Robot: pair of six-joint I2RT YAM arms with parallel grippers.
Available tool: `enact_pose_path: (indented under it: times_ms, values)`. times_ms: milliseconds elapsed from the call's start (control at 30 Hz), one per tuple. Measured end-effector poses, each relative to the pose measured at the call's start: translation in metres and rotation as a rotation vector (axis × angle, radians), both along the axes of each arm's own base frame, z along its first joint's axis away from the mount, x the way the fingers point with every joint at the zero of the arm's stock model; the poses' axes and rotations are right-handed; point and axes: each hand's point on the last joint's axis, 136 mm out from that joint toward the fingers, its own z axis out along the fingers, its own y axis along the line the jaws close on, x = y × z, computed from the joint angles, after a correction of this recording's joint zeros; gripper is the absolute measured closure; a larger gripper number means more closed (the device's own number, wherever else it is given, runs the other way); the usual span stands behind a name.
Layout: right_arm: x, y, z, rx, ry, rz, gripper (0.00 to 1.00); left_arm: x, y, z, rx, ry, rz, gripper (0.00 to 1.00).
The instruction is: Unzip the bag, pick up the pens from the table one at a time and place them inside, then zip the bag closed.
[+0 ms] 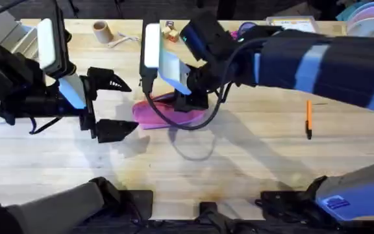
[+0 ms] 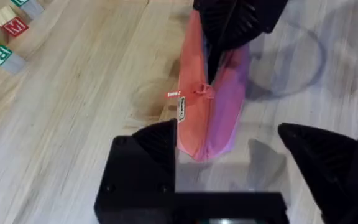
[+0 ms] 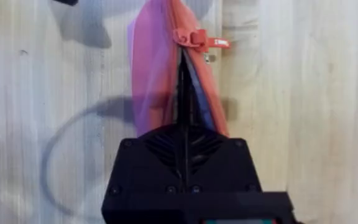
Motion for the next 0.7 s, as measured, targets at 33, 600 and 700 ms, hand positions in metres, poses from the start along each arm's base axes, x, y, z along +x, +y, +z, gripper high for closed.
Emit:
enact_pose_path:
  times_ms: [33,600,700]
  values:
    - [0.000,0.000,-0.005,-0.008,0.009,0.000,0.971,0.000,0.000,0.000,0.000,0.000,0.000,0.007]
    - [-0.001,0.001,-0.015,-0.022,0.030,0.003,0.270,0.000,0.000,0.000,0.000,0.000,0.000,0.008]
    - [0.000,0.000,-0.015,-0.024,0.026,0.005,0.013,0.000,0.000,0.000,0.000,0.000,0.000,0.007]
